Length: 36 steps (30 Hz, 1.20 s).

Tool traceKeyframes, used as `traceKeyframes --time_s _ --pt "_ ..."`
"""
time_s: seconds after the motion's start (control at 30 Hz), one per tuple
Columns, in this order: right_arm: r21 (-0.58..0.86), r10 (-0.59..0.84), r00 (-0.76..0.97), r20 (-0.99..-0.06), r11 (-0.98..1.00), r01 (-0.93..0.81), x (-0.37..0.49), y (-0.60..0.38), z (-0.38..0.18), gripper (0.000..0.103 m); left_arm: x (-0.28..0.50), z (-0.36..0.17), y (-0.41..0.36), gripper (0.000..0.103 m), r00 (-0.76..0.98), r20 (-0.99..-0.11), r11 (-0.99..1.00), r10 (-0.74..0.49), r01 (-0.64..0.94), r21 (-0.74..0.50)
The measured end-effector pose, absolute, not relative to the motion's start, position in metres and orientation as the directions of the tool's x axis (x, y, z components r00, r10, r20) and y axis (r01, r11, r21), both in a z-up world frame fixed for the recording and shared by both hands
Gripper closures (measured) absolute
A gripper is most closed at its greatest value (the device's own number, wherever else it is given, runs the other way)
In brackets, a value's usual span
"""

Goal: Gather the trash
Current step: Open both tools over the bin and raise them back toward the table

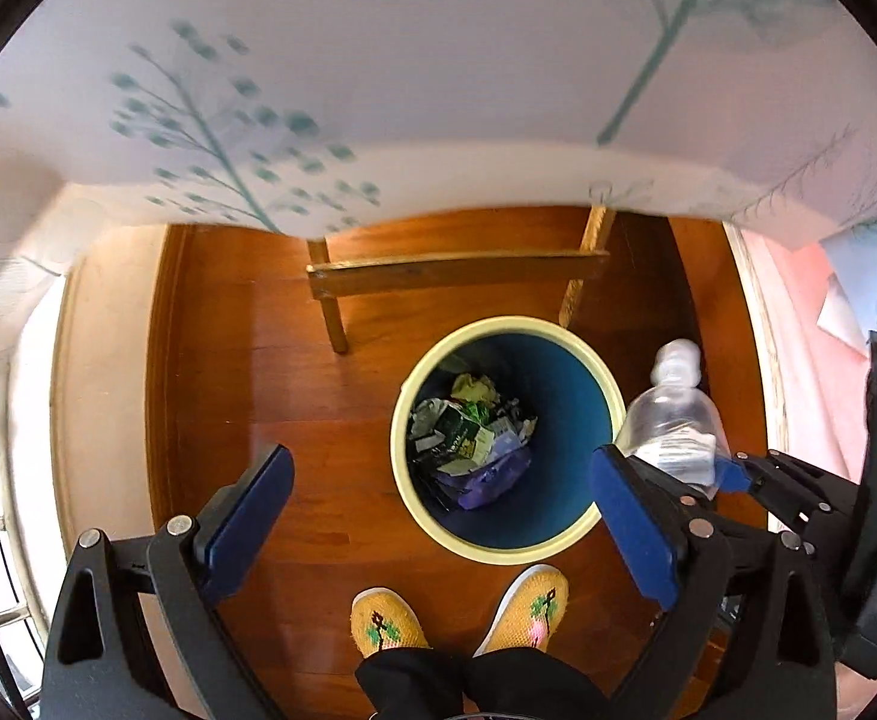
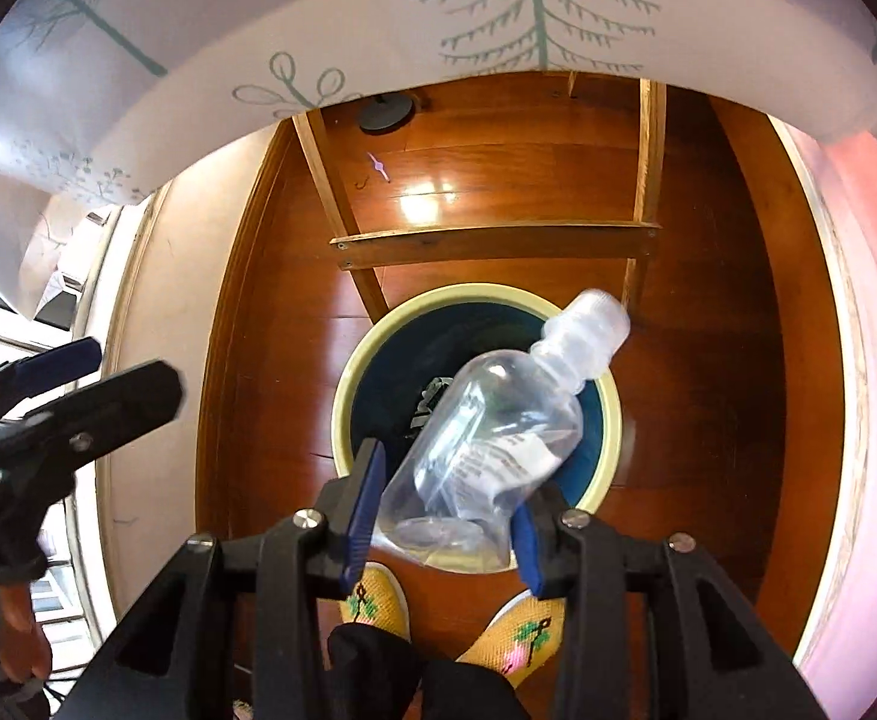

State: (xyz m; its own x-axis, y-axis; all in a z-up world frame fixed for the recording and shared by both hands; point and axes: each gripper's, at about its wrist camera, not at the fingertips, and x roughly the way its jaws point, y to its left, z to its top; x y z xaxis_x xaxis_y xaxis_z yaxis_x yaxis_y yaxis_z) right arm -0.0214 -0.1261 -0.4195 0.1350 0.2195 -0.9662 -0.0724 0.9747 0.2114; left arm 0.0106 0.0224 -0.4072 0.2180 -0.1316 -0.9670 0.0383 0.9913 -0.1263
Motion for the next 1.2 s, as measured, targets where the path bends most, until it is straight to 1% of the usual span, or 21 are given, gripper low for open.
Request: traceKeyframes --time_s 0.03,0.07,0.1,0.27,0.37,0.73,0.9,1.07,1.2 --pt "0.206 0.213 0.129 -0.968 0.976 -0.066 -0.02 -0.125 -0.417 0.048 0.009 -0.401 0.024 0.006 0.224 -0.966 0.991 -0.13 0.035 -0.126" --pt "0.202 0.208 0.126 -0.97 0.978 -0.059 -0.019 -0.125 -0.414 0.038 0.009 -0.395 0.025 0.006 0.228 -0.965 0.992 -0.128 0.033 -0.123" --pt "0.206 0.211 0.123 -0.97 0.977 -0.053 -0.018 -0.124 -0.41 0.035 0.007 -0.387 0.026 0.006 0.235 -0.965 0.993 -0.12 0.031 -0.116" --pt "0.227 0.229 0.126 -0.965 0.973 -0.036 -0.017 -0.126 -0.377 0.035 0.003 -0.342 0.03 0.005 0.274 -0.956 0.994 -0.109 0.03 -0.105" --pt "0.235 0.237 0.135 -0.962 0.971 -0.032 -0.02 -0.129 -0.347 0.035 0.0 -0.306 0.031 0.005 0.301 -0.948 0.995 -0.104 0.032 -0.099" --pt "0.255 0.264 0.2 -0.944 0.964 -0.072 -0.043 -0.141 -0.203 0.035 -0.017 -0.149 0.024 0.004 0.422 -0.902 0.995 -0.094 0.054 -0.079" --pt "0.261 0.281 0.253 -0.926 0.959 -0.11 -0.047 -0.152 -0.143 0.035 -0.03 -0.087 0.018 0.004 0.472 -0.877 0.996 -0.089 0.063 -0.067" --pt "0.254 0.283 0.335 -0.899 0.959 -0.128 -0.044 -0.165 -0.093 0.035 -0.037 -0.047 0.006 0.004 0.51 -0.856 0.996 -0.084 0.08 -0.05" --pt "0.257 0.29 0.423 -0.858 0.957 -0.134 -0.034 -0.179 -0.059 0.035 -0.038 -0.018 -0.008 0.004 0.574 -0.816 0.996 -0.069 0.09 -0.021"
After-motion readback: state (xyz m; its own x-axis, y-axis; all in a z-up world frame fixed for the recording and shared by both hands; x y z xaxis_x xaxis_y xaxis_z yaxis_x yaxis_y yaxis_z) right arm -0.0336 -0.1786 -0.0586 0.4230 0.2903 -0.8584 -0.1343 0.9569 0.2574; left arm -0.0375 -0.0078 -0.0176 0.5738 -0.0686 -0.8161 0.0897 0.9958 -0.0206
